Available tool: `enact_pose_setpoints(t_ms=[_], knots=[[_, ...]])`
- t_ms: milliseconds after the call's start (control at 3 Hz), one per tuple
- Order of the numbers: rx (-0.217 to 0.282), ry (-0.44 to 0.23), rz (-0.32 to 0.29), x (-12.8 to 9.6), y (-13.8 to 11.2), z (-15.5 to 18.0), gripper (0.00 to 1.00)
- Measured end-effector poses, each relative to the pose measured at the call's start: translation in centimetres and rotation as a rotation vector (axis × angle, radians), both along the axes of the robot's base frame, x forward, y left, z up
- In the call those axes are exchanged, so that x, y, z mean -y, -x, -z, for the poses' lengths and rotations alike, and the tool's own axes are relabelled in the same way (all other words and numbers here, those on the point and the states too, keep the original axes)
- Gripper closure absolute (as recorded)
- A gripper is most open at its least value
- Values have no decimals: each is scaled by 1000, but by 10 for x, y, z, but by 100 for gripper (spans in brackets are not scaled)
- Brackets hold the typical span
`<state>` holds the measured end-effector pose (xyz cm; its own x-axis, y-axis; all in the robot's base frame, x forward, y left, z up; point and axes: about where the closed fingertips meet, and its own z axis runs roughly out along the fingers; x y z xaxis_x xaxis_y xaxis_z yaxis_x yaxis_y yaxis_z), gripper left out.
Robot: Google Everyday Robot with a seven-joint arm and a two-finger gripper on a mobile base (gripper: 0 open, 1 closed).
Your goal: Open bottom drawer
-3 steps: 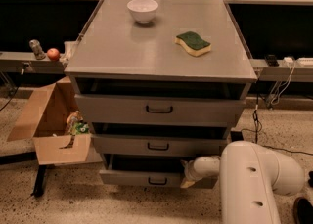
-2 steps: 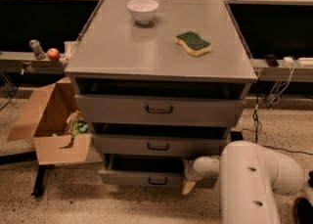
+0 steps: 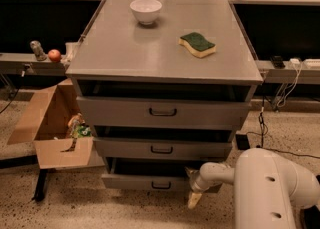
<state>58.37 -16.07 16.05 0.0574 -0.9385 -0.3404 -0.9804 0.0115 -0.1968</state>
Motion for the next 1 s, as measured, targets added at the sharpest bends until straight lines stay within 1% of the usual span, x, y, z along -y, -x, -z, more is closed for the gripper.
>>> enact_pose_setpoints(t_ms=[333, 667, 1000], knots=[[-70, -7, -23, 3, 30, 5, 0], [-123, -10, -37, 5, 46, 11, 26], [-123, -10, -37, 5, 46, 4, 51]])
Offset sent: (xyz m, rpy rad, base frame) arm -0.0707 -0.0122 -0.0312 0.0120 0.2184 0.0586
